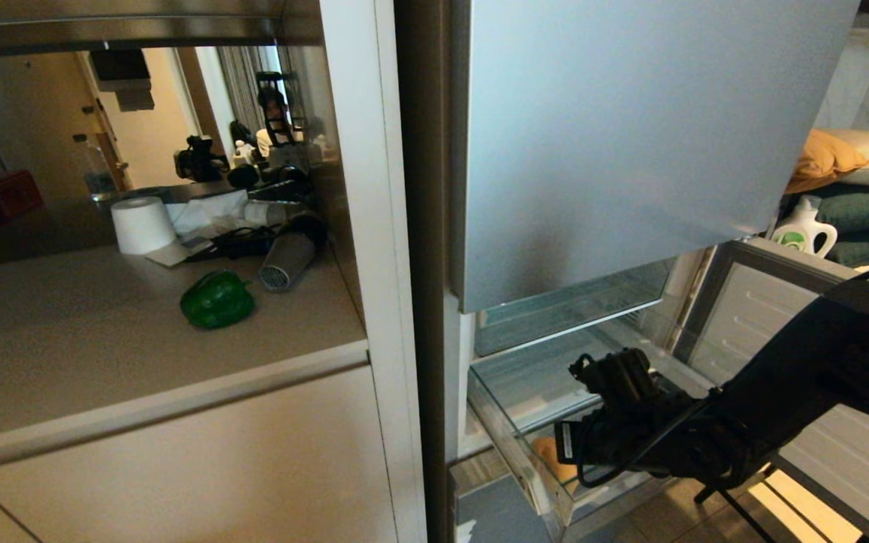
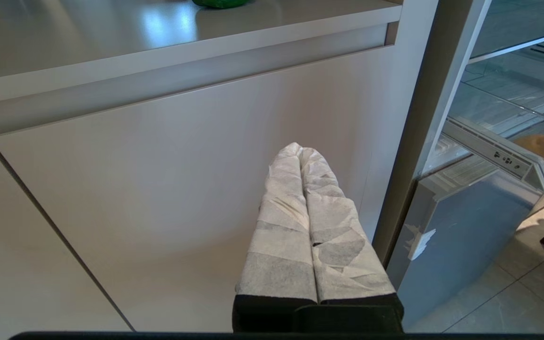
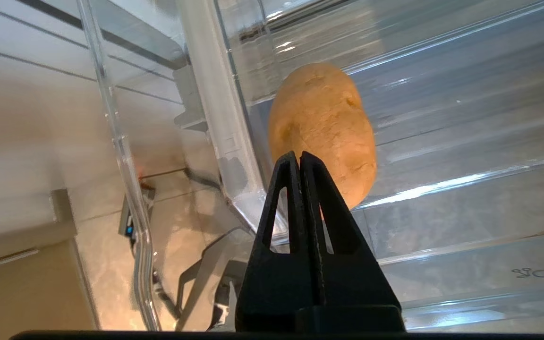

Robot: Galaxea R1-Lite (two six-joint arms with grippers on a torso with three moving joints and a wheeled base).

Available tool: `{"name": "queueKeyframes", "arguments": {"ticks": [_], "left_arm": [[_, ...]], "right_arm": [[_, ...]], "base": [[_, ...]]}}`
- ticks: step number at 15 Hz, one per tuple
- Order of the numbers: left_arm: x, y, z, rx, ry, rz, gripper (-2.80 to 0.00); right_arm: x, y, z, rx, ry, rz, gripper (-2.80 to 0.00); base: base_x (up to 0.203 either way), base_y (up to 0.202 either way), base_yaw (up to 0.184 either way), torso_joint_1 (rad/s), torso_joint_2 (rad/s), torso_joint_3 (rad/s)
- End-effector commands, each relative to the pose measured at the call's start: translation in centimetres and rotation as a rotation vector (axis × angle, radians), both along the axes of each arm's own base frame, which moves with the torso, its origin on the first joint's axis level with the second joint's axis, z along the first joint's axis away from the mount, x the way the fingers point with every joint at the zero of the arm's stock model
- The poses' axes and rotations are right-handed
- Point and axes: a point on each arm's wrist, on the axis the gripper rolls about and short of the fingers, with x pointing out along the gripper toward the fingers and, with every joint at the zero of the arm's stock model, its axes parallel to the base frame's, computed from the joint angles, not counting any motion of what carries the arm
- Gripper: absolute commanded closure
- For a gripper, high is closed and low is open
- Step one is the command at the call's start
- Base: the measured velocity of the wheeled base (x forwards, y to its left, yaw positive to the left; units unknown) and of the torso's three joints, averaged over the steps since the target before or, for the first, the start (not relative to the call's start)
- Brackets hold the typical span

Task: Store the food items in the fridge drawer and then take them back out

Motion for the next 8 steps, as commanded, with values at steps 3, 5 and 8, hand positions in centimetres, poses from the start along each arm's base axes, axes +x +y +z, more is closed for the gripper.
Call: {"name": "queueKeyframes", "arguments": {"ticks": [3, 5, 8], "left_arm": [[0.1, 0.0, -0.3, 0.0, 0.011, 0.0, 0.0], [0.1, 0.0, -0.3, 0.0, 0.011, 0.0, 0.0], [0.1, 0.0, -0.3, 0.0, 0.011, 0.0, 0.0]], "right_arm": [[0.5, 0.3, -0.1, 0.037, 0.008, 0.027, 0.0], [0.9, 0.3, 0.9, 0.043, -0.029, 0.025, 0.0], [1.3, 0.1, 2.7, 0.031, -0.03, 0.014, 0.0]], "base": [[0.0, 0.0, 0.0, 0.0, 0.0, 0.0], [0.0, 0.0, 0.0, 0.0, 0.0, 0.0], [0.0, 0.0, 0.0, 0.0, 0.0, 0.0]]}}
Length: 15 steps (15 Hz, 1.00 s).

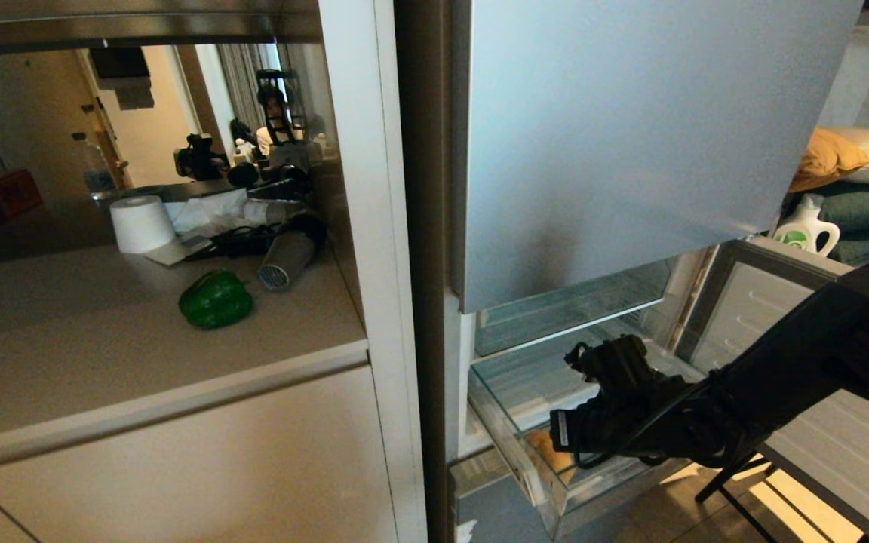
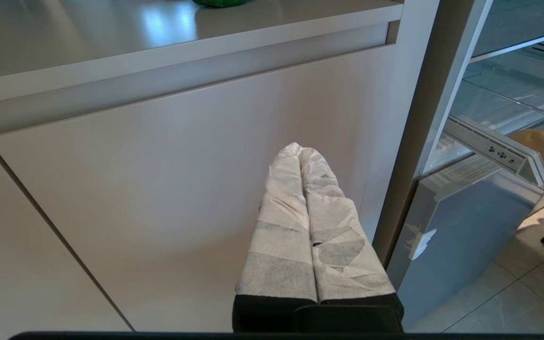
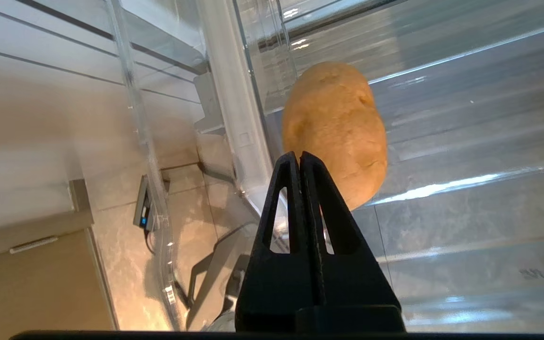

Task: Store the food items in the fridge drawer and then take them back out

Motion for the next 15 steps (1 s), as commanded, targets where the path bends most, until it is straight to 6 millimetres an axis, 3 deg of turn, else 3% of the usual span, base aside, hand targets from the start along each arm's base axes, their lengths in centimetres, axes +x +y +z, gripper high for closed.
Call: {"name": "queueKeyframes", "arguments": {"ticks": [1, 6, 10, 15], "left_arm": [[0.1, 0.0, -0.3, 0.0, 0.012, 0.0, 0.0], [0.1, 0.0, -0.3, 0.0, 0.012, 0.0, 0.0], [0.1, 0.0, -0.3, 0.0, 0.012, 0.0, 0.0], [0.1, 0.0, -0.3, 0.0, 0.012, 0.0, 0.0]], "right_arm": [[0.2, -0.1, 1.2, 0.008, -0.021, -0.009, 0.0], [0.3, -0.2, 1.6, -0.037, -0.052, 0.032, 0.0], [0.9, -0.4, -1.0, -0.192, 0.016, 0.153, 0.0], [2.1, 0.1, -1.3, -0.22, -0.014, 0.202, 0.0]], "base": [[0.0, 0.0, 0.0, 0.0, 0.0, 0.0], [0.0, 0.0, 0.0, 0.0, 0.0, 0.0], [0.0, 0.0, 0.0, 0.0, 0.0, 0.0], [0.0, 0.0, 0.0, 0.0, 0.0, 0.0]]}}
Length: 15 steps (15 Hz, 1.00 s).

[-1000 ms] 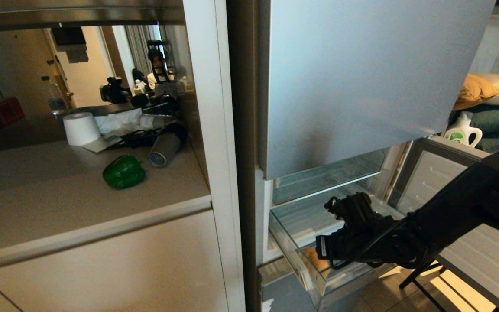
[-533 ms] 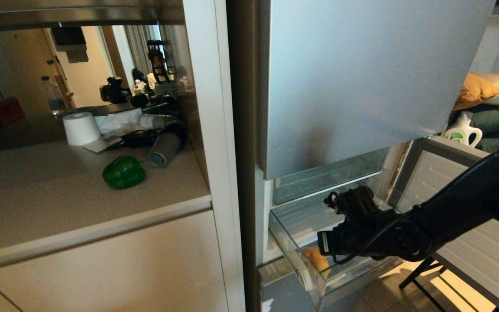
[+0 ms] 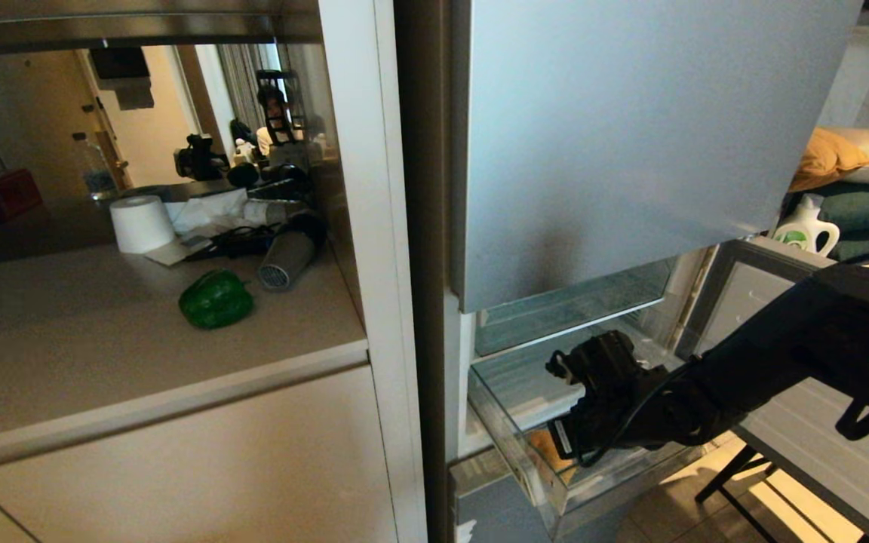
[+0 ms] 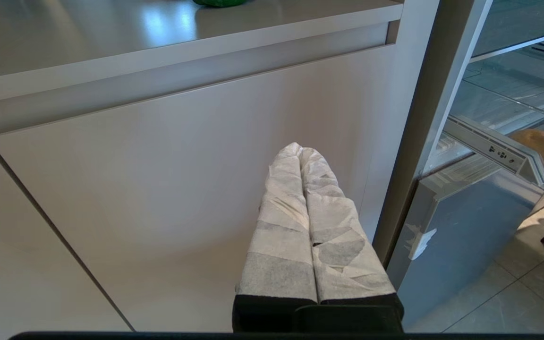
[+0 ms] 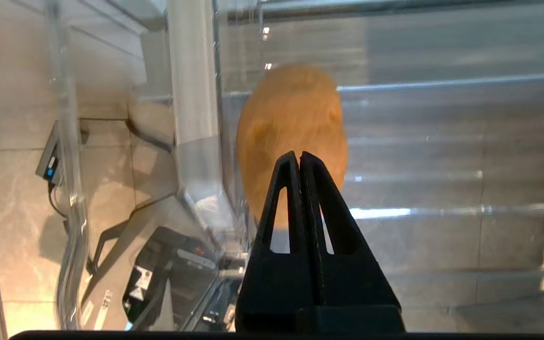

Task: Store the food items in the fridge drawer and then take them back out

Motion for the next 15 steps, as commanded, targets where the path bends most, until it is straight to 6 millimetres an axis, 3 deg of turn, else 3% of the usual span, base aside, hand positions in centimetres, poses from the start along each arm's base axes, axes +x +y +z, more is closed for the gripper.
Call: {"name": "queueKeyframes", "arguments": {"ticks": [1, 8, 15], "left_arm": [[0.1, 0.0, -0.3, 0.0, 0.012, 0.0, 0.0], [0.1, 0.0, -0.3, 0.0, 0.01, 0.0, 0.0], [0.1, 0.0, -0.3, 0.0, 0.012, 0.0, 0.0]], "right_arm": [[0.6, 0.3, -0.3, 0.003, -0.005, 0.003, 0.0], [2.2, 1.1, 0.1, 0.016, -0.003, 0.004, 0.0], [2.1, 1.1, 0.3, 0.039, 0.085, 0.025, 0.0]], "base": [[0.0, 0.0, 0.0, 0.0, 0.0, 0.0], [0.0, 0.0, 0.0, 0.0, 0.0, 0.0], [0.0, 0.0, 0.0, 0.0, 0.0, 0.0]]}}
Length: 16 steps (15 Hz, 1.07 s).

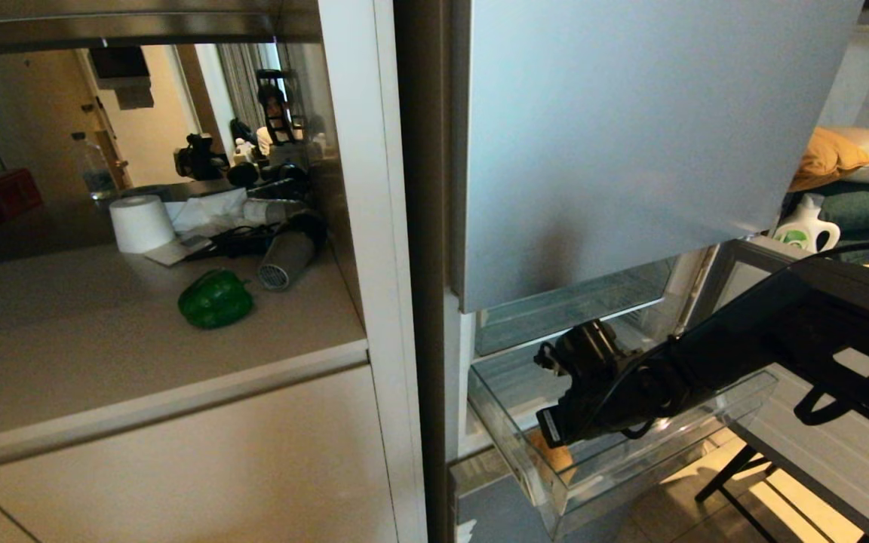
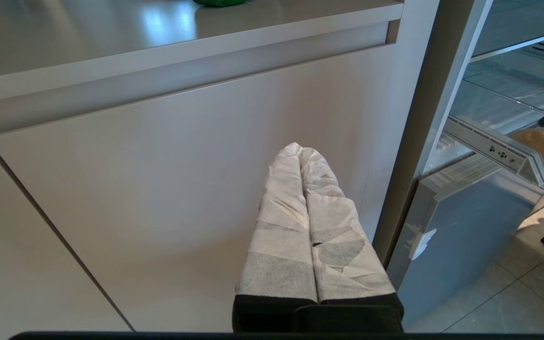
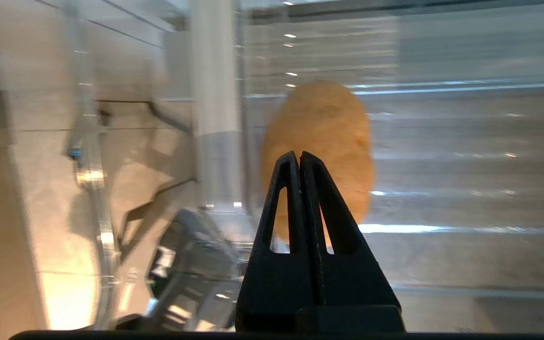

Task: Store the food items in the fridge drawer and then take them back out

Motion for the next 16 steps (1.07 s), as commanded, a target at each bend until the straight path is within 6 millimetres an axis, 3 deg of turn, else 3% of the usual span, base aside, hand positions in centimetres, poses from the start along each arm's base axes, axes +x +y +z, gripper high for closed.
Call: {"name": "queueKeyframes", "arguments": {"ticks": [1, 16], "left_arm": [[0.1, 0.0, -0.3, 0.0, 0.012, 0.0, 0.0], [0.1, 0.0, -0.3, 0.0, 0.011, 0.0, 0.0]], "right_arm": [[0.1, 0.1, 0.1, 0.018, 0.002, 0.001, 0.0], [-0.6, 0.6, -0.9, -0.011, 0.119, -0.004, 0.0]], "base": [[0.0, 0.0, 0.0, 0.0, 0.0, 0.0], [0.0, 0.0, 0.0, 0.0, 0.0, 0.0]]}}
